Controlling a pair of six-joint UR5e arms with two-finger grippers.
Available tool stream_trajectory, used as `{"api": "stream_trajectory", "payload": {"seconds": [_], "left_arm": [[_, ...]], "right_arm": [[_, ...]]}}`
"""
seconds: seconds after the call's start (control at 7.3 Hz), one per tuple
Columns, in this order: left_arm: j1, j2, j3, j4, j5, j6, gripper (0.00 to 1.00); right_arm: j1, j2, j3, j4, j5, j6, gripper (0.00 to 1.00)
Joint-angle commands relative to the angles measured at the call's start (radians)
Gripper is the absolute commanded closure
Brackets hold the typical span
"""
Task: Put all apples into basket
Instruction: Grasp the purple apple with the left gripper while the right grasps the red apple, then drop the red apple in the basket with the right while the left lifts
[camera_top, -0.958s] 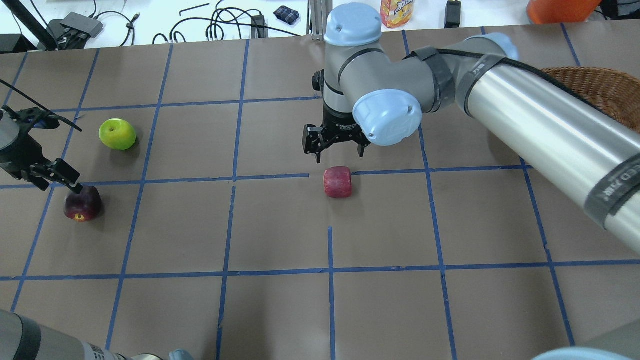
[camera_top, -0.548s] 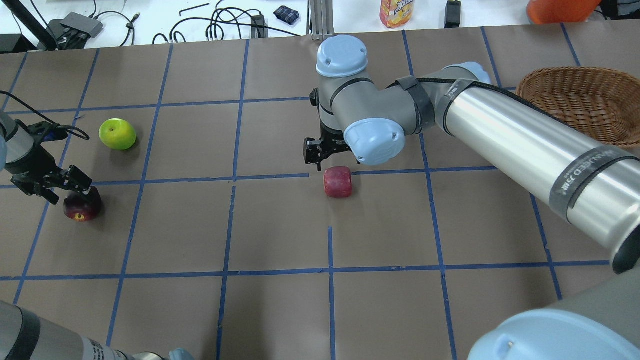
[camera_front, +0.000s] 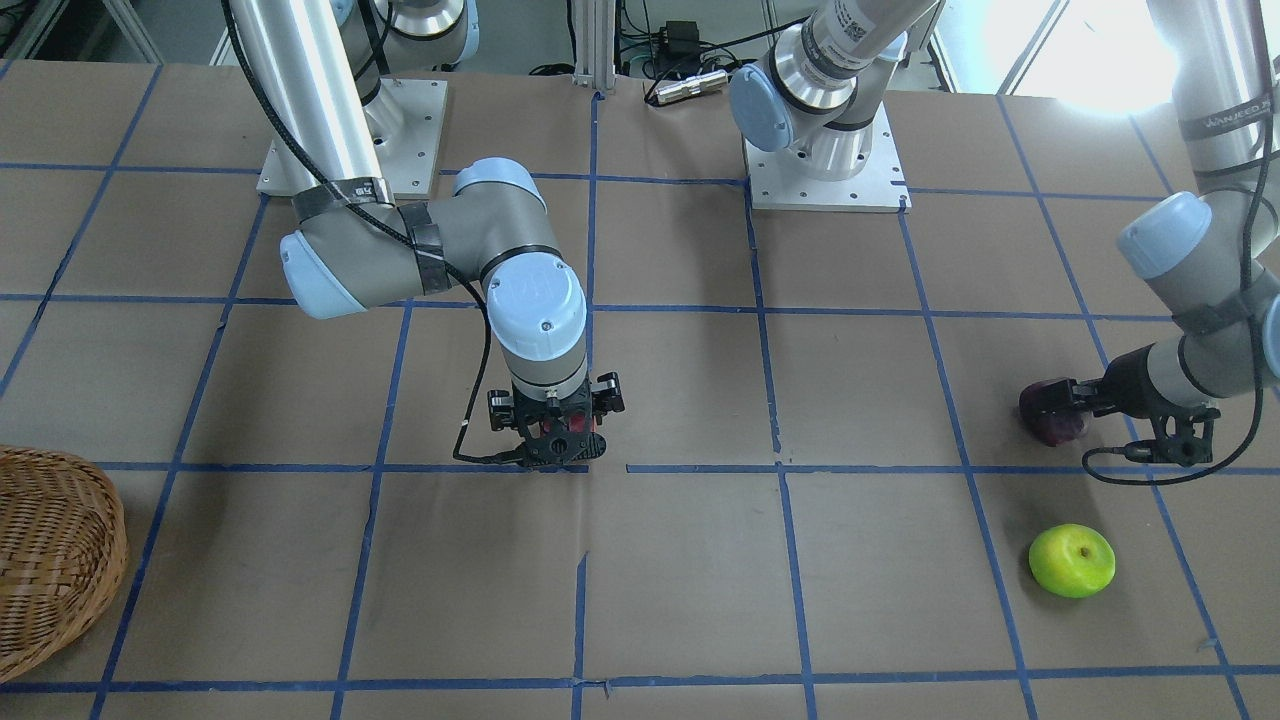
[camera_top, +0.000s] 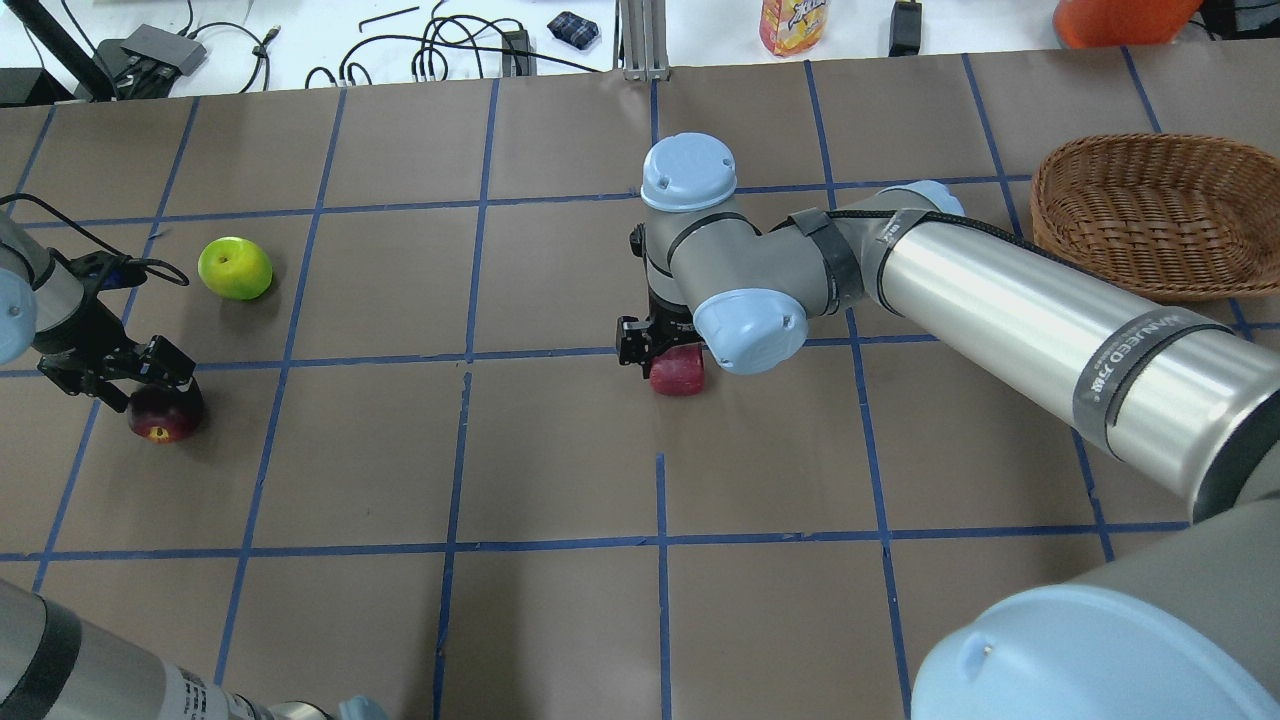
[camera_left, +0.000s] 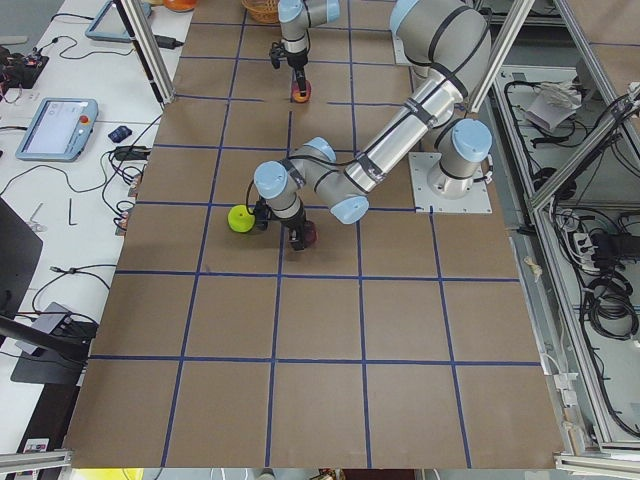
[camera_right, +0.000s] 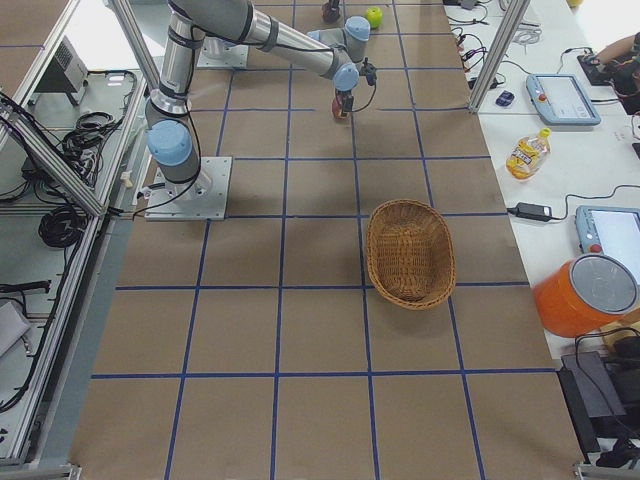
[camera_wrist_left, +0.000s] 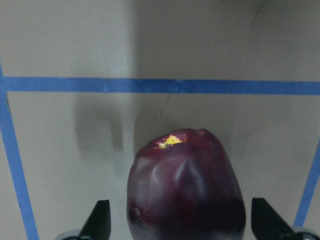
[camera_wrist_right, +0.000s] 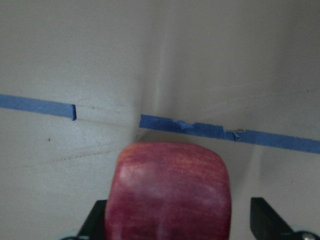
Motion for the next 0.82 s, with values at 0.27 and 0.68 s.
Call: {"api": "stream_trajectory", "payload": {"seconds": [0.27,0.68], "left_arm": [[0.003,-0.011,-0.033,0.016,0.001,0.008,0.0],[-0.006,0.004,-0.018,0.01,0.025,0.049,1.0]], "right_arm": [[-0.023,-0.01,-0.031,-0.003,-0.001,-0.006,0.86],[-0.257,-0.073,-0.217,0.256,-0.003,-0.048,0.91]]}}
